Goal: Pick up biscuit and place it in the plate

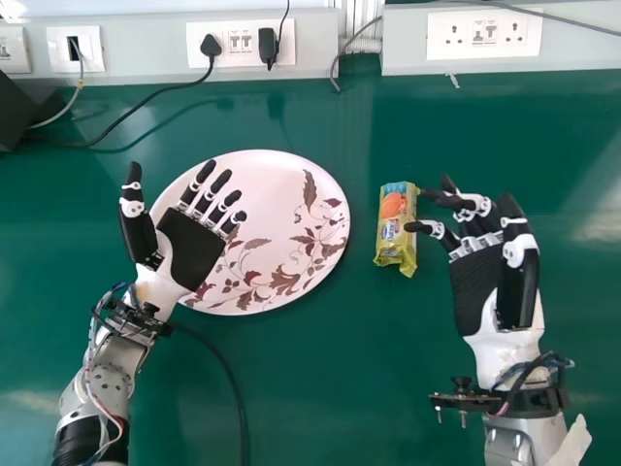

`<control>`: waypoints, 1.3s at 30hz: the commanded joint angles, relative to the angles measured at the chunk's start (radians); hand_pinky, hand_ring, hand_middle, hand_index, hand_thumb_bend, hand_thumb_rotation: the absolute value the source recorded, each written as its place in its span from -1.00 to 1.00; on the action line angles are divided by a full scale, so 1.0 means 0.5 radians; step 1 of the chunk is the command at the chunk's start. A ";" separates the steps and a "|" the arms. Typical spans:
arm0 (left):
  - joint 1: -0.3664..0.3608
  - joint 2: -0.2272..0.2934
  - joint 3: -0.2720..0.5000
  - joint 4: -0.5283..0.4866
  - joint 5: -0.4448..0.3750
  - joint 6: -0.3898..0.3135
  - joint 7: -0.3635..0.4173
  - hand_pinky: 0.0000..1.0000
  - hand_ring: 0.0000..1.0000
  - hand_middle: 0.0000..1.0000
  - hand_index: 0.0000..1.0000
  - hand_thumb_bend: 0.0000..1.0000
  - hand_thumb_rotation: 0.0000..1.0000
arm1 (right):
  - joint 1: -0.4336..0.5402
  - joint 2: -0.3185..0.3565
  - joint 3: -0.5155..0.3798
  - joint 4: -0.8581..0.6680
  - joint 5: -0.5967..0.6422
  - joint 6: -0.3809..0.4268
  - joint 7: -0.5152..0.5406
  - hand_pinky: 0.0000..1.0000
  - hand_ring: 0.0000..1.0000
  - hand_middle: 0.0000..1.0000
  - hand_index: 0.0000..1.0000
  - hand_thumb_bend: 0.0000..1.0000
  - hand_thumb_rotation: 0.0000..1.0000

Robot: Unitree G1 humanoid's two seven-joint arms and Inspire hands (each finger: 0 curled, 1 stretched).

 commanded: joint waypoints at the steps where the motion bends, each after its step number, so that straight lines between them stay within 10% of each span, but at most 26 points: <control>1: 0.031 -0.005 0.000 -0.011 0.014 0.001 0.007 -0.14 0.16 0.37 0.39 0.76 0.33 | 0.035 0.010 0.006 -0.023 0.000 -0.012 -0.004 -0.03 0.17 0.24 -0.01 0.04 -0.83; 39: 0.030 -0.028 -0.004 -0.015 0.014 -0.003 0.034 -0.15 0.18 0.38 0.42 0.69 0.30 | 0.063 -0.010 0.017 -0.193 -0.135 0.028 -0.102 -0.04 0.17 0.24 -0.01 0.04 -0.83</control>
